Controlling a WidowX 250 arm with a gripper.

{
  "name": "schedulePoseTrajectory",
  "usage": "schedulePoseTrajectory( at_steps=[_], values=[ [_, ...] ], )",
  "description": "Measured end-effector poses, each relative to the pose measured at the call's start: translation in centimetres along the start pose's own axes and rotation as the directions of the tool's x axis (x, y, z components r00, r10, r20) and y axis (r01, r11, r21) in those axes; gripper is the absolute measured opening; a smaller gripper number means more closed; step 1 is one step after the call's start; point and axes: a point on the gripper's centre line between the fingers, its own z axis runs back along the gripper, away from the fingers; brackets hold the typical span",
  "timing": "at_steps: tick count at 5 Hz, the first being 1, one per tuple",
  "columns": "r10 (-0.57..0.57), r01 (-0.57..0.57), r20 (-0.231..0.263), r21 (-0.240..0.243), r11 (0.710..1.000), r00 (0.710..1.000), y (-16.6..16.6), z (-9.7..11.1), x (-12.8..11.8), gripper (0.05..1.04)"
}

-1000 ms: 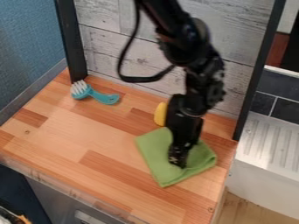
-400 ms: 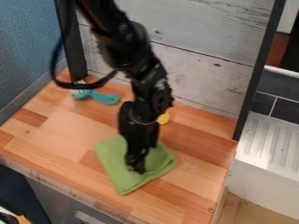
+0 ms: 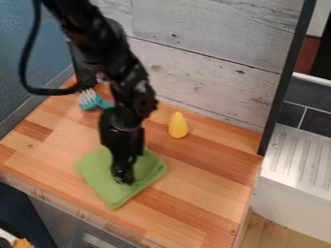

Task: Move the green cloth to the left side of the table

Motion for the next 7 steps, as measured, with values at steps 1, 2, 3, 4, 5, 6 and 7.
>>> schedulePoseTrajectory(
  at_steps=[1,2,3,4,5,6,7],
  values=[
    [0.082,-0.083,0.028,0.011,0.997,0.996,-1.1,-0.5,2.0,0.999],
    [0.152,-0.154,0.058,0.016,0.988,0.987,-2.1,-0.9,3.7,0.999],
    [0.249,-0.252,0.089,0.018,0.968,0.964,-2.9,-1.2,6.2,0.999],
    [0.340,-0.345,0.127,0.022,0.938,0.932,-3.5,-1.6,8.9,0.999],
    [0.426,-0.435,0.162,0.027,0.900,0.890,-3.9,-2.0,11.5,0.999],
    [0.491,-0.505,0.189,0.033,0.862,0.850,-4.3,-2.3,13.6,0.999],
    [0.532,-0.548,0.200,0.028,0.836,0.822,-5.3,-2.7,15.2,0.999]
  ],
)
